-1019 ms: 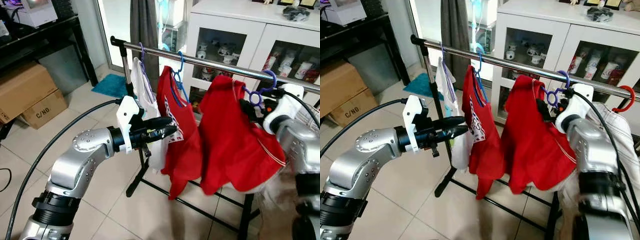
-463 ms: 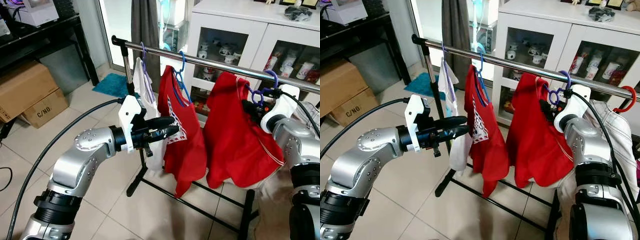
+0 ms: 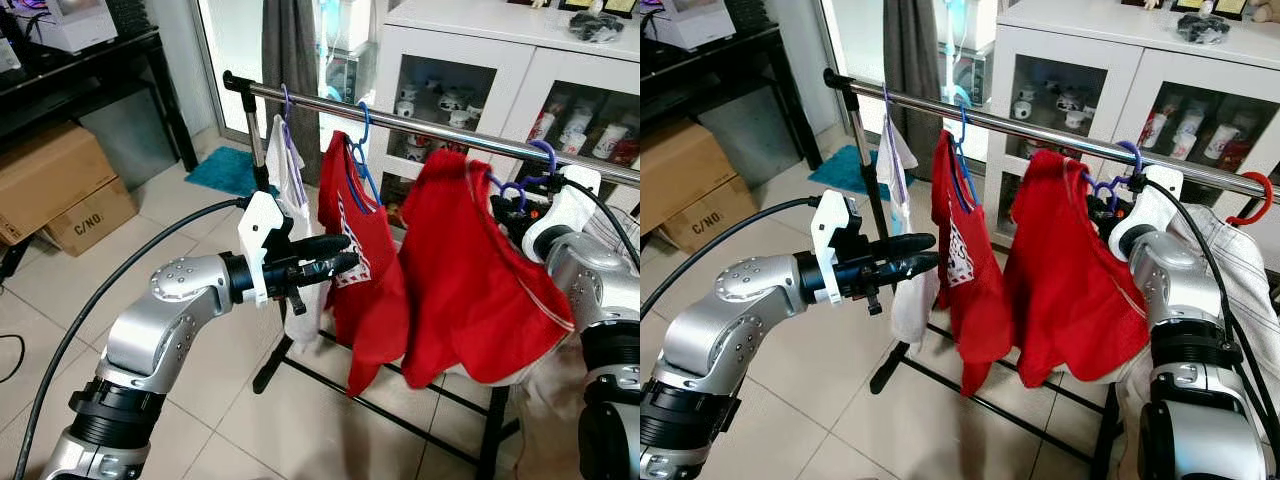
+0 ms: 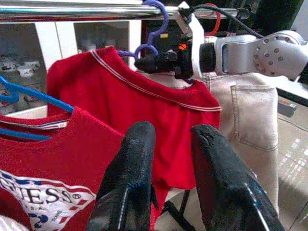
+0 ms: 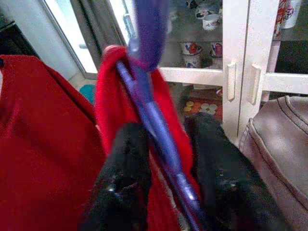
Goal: Hang hanger
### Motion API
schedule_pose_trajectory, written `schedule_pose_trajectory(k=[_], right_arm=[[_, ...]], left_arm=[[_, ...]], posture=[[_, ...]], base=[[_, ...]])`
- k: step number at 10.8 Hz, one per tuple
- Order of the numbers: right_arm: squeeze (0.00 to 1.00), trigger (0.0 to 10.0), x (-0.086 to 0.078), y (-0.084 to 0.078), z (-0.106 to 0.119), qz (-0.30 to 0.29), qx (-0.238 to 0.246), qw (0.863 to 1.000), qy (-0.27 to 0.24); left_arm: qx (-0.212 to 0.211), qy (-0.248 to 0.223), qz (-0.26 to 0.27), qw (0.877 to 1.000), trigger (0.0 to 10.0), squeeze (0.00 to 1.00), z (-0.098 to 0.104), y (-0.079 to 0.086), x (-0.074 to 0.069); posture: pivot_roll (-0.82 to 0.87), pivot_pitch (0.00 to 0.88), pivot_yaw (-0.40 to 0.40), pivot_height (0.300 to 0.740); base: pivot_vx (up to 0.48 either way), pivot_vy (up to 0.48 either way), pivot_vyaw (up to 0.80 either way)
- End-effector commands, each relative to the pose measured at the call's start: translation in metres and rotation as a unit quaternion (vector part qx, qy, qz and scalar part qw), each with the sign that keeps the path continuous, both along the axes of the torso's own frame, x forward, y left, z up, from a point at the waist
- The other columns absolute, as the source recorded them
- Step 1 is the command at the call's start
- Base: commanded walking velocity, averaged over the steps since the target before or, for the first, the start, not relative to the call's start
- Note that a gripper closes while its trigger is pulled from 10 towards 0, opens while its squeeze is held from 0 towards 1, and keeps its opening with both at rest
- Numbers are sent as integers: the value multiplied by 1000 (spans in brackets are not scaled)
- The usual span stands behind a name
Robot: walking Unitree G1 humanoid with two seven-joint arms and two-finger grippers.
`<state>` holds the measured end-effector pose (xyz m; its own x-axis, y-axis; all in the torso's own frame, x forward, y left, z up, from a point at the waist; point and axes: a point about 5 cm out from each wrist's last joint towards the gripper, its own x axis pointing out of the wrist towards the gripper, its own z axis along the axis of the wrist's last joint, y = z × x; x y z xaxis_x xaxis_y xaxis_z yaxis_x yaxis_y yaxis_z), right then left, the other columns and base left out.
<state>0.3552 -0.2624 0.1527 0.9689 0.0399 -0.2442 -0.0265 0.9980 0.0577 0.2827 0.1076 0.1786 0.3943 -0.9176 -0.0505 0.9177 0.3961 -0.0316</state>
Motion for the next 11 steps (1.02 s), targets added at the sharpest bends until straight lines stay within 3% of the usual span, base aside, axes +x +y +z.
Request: schedule_pose_trajectory(k=[1, 4, 6, 7, 8, 9, 10, 11], right_arm=[[0, 0, 3, 0, 8, 2, -1, 1000, -19], [0, 0, 0, 1, 11, 4, -8, 1000, -29], [0, 0, -8, 3, 26, 6, -8, 998, -60], [0, 0, -20, 6, 38, 16, -20, 997, -78], [0, 0, -28, 7, 39, 17, -26, 996, -79], [0, 0, -50, 11, 31, 16, -26, 998, -57], [0, 0, -71, 21, 6, 8, -4, 1000, -16], [0, 0, -80, 27, -6, 3, 3, 1000, 2]], left_arm=[[5, -11, -8, 1000, 10000, 0, 5, -3, 2], [-5, -15, 13, 1000, 10000, 0, 5, 0, 4], [-1, -15, 85, 996, 10000, 0, 1, 8, 11], [11, -21, 155, 988, 10000, 0, -3, 18, 20], [15, -24, 177, 984, 10000, 0, -5, 20, 21], [25, -31, 207, 978, 10000, 0, -9, 20, 21], [42, -40, 241, 969, 10000, 0, -17, 22, 21], [41, -37, 250, 967, 10000, 0, -20, 23, 21]], posture=[[-43, 0, 35, 740], [-58, 0, 51, 740], [-54, 0, 29, 740], [-59, 0, 30, 740], [-63, 0, 34, 740], [-63, 0, 39, 740], [-76, 0, 48, 740], [-79, 0, 50, 740]], base=[[0, 0, 0], [0, 0, 0], [0, 0, 0], [0, 0, 0], [0, 0, 0], [0, 0, 0], [0, 0, 0], [0, 0, 0]])
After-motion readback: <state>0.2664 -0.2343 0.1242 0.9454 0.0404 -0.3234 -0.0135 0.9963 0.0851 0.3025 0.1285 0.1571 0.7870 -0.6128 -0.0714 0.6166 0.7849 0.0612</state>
